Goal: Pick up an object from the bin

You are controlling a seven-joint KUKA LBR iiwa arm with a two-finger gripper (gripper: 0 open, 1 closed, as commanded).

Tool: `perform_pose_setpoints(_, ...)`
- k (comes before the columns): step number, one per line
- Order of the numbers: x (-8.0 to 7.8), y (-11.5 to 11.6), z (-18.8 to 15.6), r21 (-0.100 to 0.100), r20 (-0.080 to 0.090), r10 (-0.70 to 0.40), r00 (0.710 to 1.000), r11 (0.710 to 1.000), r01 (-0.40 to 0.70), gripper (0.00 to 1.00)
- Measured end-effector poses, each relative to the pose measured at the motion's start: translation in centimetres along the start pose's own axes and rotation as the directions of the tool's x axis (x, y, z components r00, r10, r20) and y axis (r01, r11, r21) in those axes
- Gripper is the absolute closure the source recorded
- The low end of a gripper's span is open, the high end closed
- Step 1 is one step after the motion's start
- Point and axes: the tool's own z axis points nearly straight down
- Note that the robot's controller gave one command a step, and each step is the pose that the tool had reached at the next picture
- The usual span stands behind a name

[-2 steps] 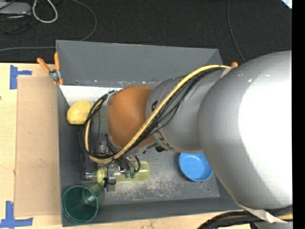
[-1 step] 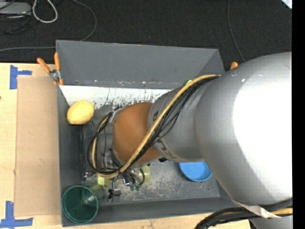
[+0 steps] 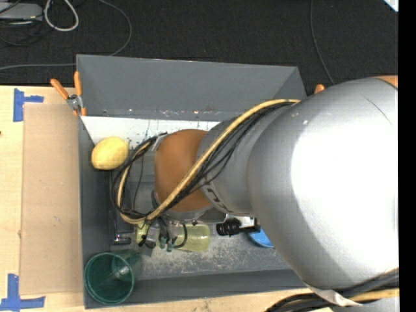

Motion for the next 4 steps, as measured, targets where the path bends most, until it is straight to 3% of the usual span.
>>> perform_pose_setpoints(3, 0.2, -0.2, -1.0, 0.005, -0.008, -0.002, 1.000, 1.000, 0.002, 1.00)
perform_pose_setpoints(4, 0.5, -0.4, -3.0, 0.012, -0.015, -0.002, 1.000, 1.000, 0.002, 1.00)
